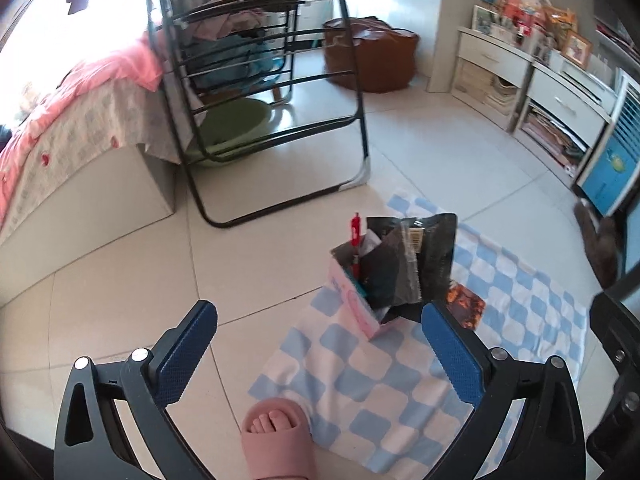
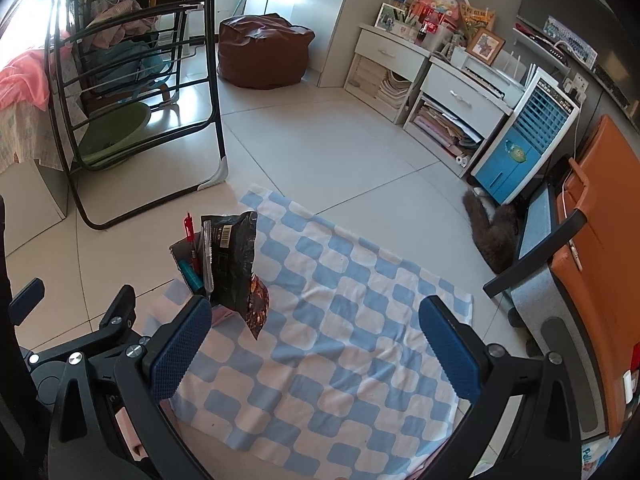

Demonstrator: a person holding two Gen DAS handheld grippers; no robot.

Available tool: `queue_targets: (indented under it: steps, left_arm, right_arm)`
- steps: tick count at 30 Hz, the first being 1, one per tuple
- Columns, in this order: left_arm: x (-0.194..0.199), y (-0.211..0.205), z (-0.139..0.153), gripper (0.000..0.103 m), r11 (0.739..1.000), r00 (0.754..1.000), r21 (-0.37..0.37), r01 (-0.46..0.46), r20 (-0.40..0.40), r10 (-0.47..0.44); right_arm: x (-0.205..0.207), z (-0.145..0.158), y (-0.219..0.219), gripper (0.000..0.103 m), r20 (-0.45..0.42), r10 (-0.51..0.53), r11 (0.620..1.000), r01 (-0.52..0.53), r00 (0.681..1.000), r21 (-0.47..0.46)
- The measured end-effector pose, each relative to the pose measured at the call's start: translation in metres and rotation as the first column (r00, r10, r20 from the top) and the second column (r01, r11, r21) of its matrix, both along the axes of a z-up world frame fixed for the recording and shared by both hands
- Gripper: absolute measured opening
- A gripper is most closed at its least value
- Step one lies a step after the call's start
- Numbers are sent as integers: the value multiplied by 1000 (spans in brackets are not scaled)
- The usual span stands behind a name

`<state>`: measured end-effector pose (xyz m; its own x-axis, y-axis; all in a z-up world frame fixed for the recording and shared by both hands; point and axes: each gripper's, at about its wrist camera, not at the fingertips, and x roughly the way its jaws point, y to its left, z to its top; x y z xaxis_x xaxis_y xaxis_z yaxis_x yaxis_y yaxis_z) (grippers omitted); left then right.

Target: Organize objects

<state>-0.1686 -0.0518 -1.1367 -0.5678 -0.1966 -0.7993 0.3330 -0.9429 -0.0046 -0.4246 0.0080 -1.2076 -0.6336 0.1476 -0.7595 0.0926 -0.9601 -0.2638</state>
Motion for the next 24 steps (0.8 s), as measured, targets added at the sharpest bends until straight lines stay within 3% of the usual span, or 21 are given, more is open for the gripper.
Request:
queue_targets:
  steps: [2,5,9,11,13,17,19,24]
  left_arm:
    - [-2,-2,-1,102,999,1000,28,-17,-4,18]
    - [-4,0,1,103,999,999,10,-37,0,37]
    - [-10,18,4,103,984,996,-167,-69,38,76]
    - [-14,17,4,103,993,997,-111,-42,57,48]
    - [-18,7,0,103,999,996,27,-36,80,34]
    - [-20,-6,-8,103,986,994,154,-62,100,47]
    - [-22,-6,-11,103,984,993,165,-61,113,42]
    - [-24,7,-12,103,995,993,102,-5,120,-8]
  right_arm:
    - [0,0,0,103,2,-1,1000,1,1000,1]
    - [2,-1,1,103,10,2,1000,-2,1000,0]
    - [5,-1,3,103,12,-3,1000,3,1000,4]
    - [5,-2,6,103,12,-12,1000,12,1000,5]
    - [5,-1,10,103,14,-20,1000,20,1000,-8]
    - [6,-1,10,103,10,-19,1000,19,1000,0]
    - [6,0,9,103,-3,-25,1000,25,1000,17]
    - [5,8,18,103,-39,-88,996,89,995,15]
